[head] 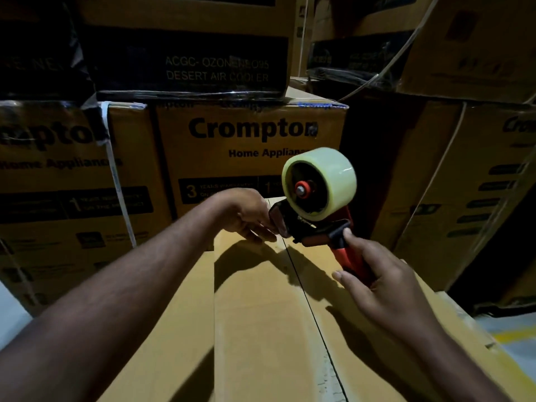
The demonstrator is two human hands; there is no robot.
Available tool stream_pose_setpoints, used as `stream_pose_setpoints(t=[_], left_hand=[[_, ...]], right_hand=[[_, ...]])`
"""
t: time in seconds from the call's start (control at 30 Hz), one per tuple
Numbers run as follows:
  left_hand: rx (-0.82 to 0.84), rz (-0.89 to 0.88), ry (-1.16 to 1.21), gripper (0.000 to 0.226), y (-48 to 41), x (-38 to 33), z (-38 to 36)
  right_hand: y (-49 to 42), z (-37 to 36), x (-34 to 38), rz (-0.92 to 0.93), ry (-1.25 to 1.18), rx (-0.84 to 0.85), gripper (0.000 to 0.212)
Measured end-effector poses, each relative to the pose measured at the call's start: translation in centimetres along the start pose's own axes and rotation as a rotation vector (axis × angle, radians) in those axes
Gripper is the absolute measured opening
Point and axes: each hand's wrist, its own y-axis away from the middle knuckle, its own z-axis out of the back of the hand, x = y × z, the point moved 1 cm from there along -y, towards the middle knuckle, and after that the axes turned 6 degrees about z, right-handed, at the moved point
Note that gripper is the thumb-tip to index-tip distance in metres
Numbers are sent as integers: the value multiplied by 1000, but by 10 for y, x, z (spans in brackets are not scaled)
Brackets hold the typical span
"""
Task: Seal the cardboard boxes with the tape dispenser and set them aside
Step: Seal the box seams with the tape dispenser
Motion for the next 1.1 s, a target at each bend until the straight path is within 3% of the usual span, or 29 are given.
stream_pose_setpoints(t=[0.2, 0.47, 0.73, 0.93, 1.1], left_hand=[[-94, 29, -221, 20, -41, -15, 19], [-378, -71, -329, 11, -99, -44, 37], [-583, -47, -238, 15, -136, -43, 55], [-446, -14, -170, 12, -153, -27, 70], [-550, -24, -179, 18, -163, -23, 67]], right_hand=[[-26, -23, -10, -119, 74, 84, 70], [-67, -62, -5, -300, 90, -33, 64], [-76, -89, -9, -342, 74, -9, 59], [-74, -99, -8, -335, 79, 28, 59], [-80, -106, -7, -329, 48, 25, 58]])
